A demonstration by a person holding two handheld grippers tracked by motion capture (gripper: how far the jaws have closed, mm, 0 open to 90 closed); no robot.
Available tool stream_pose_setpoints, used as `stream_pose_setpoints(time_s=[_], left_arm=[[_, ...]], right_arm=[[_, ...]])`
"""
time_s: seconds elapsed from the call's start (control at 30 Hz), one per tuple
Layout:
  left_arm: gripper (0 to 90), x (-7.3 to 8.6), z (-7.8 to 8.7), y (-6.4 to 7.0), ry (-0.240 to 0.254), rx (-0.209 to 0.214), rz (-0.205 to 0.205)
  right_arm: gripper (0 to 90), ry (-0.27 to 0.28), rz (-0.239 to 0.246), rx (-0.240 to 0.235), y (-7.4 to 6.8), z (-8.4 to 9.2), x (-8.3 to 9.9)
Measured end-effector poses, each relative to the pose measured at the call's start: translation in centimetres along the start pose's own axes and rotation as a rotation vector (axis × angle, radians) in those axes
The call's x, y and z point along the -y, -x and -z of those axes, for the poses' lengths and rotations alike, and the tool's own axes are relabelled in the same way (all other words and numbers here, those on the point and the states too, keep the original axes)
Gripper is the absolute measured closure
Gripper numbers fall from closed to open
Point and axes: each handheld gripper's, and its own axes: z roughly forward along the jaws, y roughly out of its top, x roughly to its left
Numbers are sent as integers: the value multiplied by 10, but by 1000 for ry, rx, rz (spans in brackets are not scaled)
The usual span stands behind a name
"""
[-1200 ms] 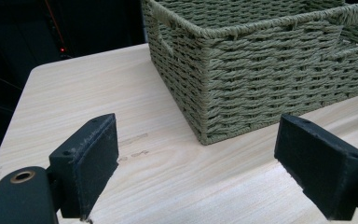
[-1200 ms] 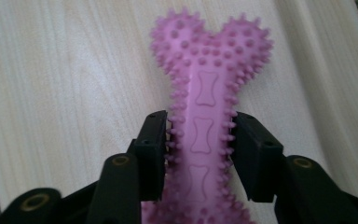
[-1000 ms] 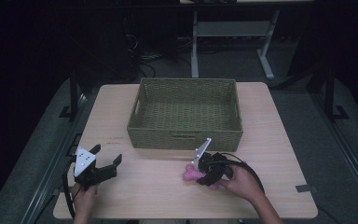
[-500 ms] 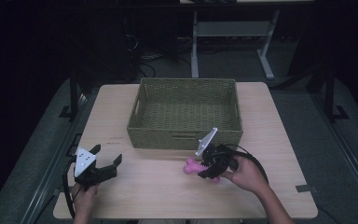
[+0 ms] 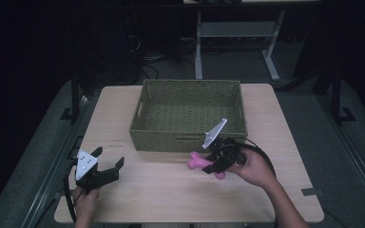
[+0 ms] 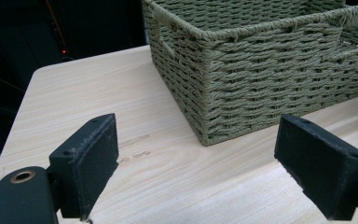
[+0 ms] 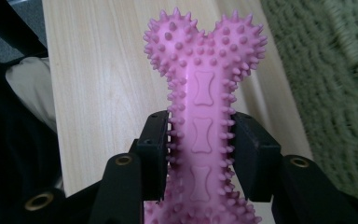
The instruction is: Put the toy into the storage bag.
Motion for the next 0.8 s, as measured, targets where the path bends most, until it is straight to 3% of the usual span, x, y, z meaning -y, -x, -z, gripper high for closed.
stream_pose_setpoints(time_s=[0.33,0.8], left_arm=[[130,0,-1,0,1,-1,6],[130,0,-1,-1,-2,-8,2]], right_arm=[[580,65,1,6,12,37,-13],[580,68,0,-3,35,58,-37]])
